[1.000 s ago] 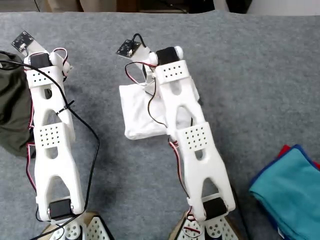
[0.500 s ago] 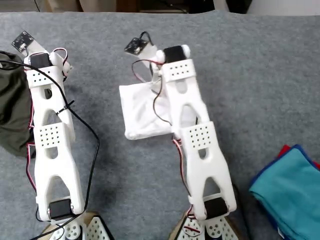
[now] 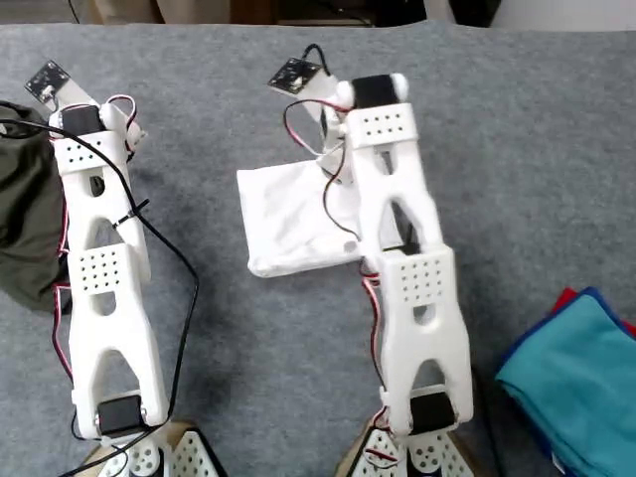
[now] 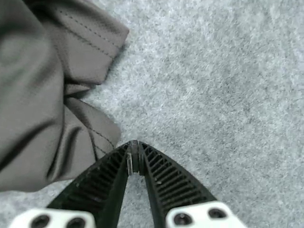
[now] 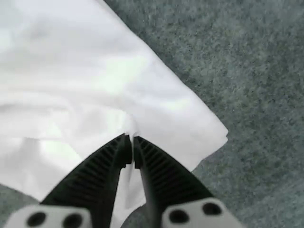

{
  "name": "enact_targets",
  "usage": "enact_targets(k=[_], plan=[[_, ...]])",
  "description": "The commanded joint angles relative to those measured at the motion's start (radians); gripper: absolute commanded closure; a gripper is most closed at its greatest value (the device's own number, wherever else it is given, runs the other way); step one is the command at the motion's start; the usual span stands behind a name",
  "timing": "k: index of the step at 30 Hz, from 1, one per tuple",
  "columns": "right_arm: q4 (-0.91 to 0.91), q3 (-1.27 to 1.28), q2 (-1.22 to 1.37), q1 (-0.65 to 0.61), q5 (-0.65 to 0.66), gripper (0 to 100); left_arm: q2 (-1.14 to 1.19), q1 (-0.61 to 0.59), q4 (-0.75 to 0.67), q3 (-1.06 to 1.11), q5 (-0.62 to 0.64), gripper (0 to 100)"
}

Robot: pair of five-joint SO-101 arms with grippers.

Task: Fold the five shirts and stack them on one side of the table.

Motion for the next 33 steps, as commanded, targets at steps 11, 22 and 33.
enact_targets(k=[11,22,33], plan=[[0.012,0.415,-0.369,0.12,0.141,99.4,-0.012,0.009,-0.017,-0.046,-0.008,98],[-0.187,0.888,-0.621,0.166,0.218,99.4,-0.012,0.011,-0.018,-0.046,-0.009,98],[-0.316,1.168,-0.766,0.185,0.252,90.3,-0.012,0.011,-0.018,-0.046,-0.009,98]])
